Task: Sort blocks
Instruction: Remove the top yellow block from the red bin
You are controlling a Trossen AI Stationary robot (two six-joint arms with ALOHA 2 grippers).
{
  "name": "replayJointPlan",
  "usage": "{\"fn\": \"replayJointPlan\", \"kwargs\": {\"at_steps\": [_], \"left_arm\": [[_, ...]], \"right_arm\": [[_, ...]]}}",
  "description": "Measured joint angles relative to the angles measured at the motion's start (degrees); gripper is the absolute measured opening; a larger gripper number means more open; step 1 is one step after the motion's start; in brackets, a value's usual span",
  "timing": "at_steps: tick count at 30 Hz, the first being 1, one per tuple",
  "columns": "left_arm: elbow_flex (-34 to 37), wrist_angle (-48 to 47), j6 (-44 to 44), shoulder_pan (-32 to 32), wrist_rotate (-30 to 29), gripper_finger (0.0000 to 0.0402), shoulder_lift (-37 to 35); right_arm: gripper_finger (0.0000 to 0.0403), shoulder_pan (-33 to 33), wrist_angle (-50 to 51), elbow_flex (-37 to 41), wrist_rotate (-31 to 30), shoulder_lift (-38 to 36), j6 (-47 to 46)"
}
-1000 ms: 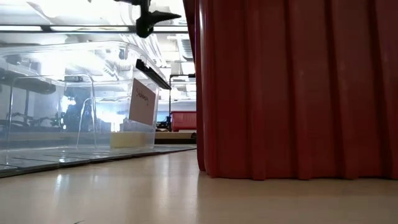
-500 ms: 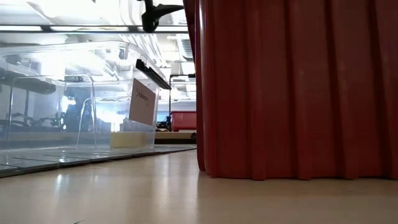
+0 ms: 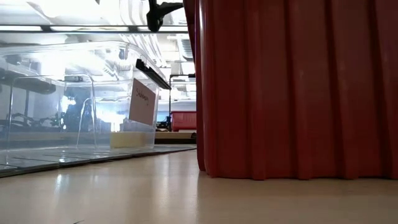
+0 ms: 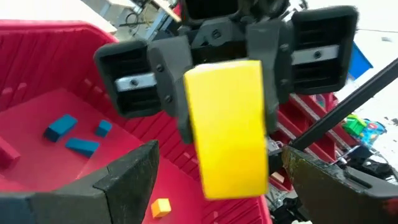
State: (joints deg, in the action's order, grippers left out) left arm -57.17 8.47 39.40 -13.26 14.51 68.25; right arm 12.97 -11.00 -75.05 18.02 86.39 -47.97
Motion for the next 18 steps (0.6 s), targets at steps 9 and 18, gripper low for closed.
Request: {"fn": "replayJointPlan", "kwargs": {"at_steps": [9,18], "left_arm": [[0.0,1.93,-0.18,0.0,0.26,0.0312,0.0],[0.0,1.77,-0.05,0.0,1.22,0.0232,1.47]], "right_arm": [[0.0111,0.0,-0.44,0.0,0.0,0.02,-0.02],[0.0111,0.0,-0.46,0.0,0.0,0.02,-0.44]]}}
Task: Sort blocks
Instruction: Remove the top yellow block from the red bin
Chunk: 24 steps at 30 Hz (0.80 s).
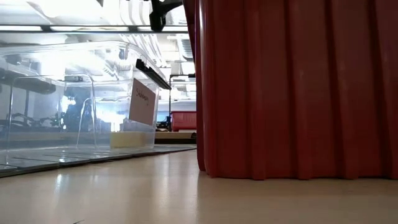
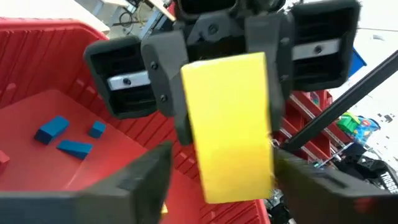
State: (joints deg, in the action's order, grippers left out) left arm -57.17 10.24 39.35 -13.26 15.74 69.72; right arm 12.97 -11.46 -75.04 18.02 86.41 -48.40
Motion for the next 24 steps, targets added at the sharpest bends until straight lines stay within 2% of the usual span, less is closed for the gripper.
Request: {"fn": "replayJointPlan", "kwargs": {"at_steps": [4,5,15,20,24], "left_arm": [[-0.02,1.05,0.31,0.07,0.64,0.0123,1.0],[-0.02,1.78,0.68,0.07,1.1,0.0109,1.18],[-0.01,4.37,-0.73,0.07,0.27,0.0109,1.22],[0.0,-0.84,-2.32,0.05,1.86,0.0109,-0.7],[-0.04,-8.96,-4.63,-0.12,4.26,0.0109,-4.41]], "right_arm": [[0.0111,0.07,-0.04,0.06,0.11,0.07,0.27],[0.0111,0.06,-0.26,0.06,0.19,0.06,0.79],[0.0111,-0.07,-0.54,-0.02,-0.13,-0.09,1.61],[0.0116,-0.11,-0.18,-0.02,0.03,-0.04,3.36],[0.0202,0.21,0.77,0.12,0.49,-0.15,2.66]]}}
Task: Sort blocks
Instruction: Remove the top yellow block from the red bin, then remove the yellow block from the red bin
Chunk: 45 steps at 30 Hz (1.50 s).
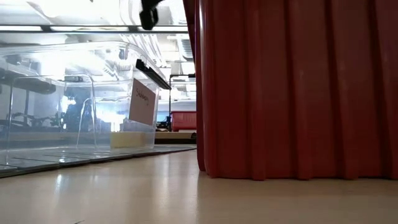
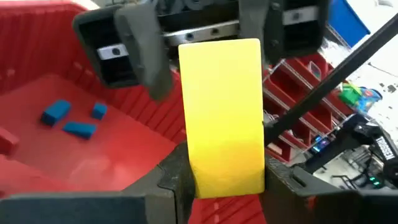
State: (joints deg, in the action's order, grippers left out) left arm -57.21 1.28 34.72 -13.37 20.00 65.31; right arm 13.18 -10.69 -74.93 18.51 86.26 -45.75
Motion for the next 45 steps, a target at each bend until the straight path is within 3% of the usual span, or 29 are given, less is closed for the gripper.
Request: {"fn": "replayJointPlan", "kwargs": {"at_steps": [3,7,13,17,22,28,33,38,45], "left_arm": [[-0.11,-8.1,-1.48,0.08,1.05,0.0109,-3.29],[-0.09,-19.15,-1.93,0.09,1.59,0.0109,-8.1],[-0.07,-47.75,-2.72,0.18,1.94,0.0109,-13.87],[-0.06,-59.38,-3.98,0.18,2.83,0.0109,-14.63],[0.0,-61.27,-4.55,0.18,3.1,0.0123,-13.42],[0.0,-61.49,-5.72,0.2,2.26,0.0267,-11.07],[0.0,-61.53,-7.38,0.18,0.78,0.0335,-9.11],[0.02,-61.57,-8.65,0.18,-0.91,0.0345,-7.42],[0.02,-61.59,-8.76,0.18,-1.44,0.0322,-6.5]], "right_arm": [[0.026,0.14,0.35,-0.07,0.32,-0.11,0.47],[0.0296,0.16,0.43,-0.05,0.68,-0.11,1.08],[0.0293,1.25,3.73,-0.05,0.97,-0.45,2.9],[0.0277,2.42,10.95,-0.05,1.0,-0.49,4.67],[0.0259,3.0,20.67,-0.05,1.14,-0.62,6.33],[0.0242,2.13,45.01,-0.05,6.53,-0.68,11.43],[0.0229,-0.55,64.51,-0.05,6.88,-0.68,16.88],[0.0221,-4.17,73.38,0.74,2.14,-0.68,17.04],[0.0215,-9.39,74.25,5.78,0.77,-0.7,10.57]]}}
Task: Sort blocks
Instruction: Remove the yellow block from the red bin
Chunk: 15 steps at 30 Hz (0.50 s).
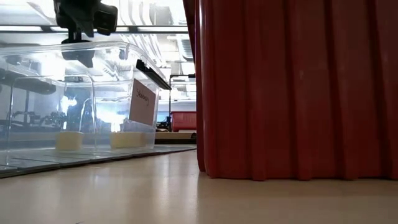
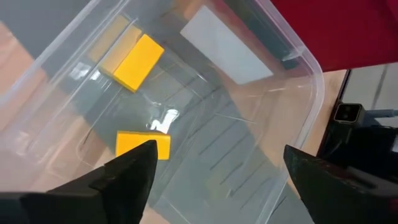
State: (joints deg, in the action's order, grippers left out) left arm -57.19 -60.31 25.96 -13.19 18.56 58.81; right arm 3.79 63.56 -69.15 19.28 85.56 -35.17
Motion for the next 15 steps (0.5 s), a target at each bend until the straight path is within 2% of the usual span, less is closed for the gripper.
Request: {"fn": "replayJointPlan", "kwargs": {"at_steps": [5,11,15], "left_arm": [[0.0,0.0,0.0,0.0,-0.06,0.0314,-0.07],[0.0,0.01,0.0,0.0,-0.08,0.0314,-0.13],[0.0,0.01,0.0,0.0,-0.08,0.0314,-0.13]], "right_arm": [[0.0215,-3.93,-2.29,5.79,-2.87,-0.6,-7.0],[0.0206,-8.18,-12.97,13.63,-2.76,-3.54,-17.92],[0.0204,-10.34,-14.39,16.3,-2.37,-3.87,-22.69]]}}
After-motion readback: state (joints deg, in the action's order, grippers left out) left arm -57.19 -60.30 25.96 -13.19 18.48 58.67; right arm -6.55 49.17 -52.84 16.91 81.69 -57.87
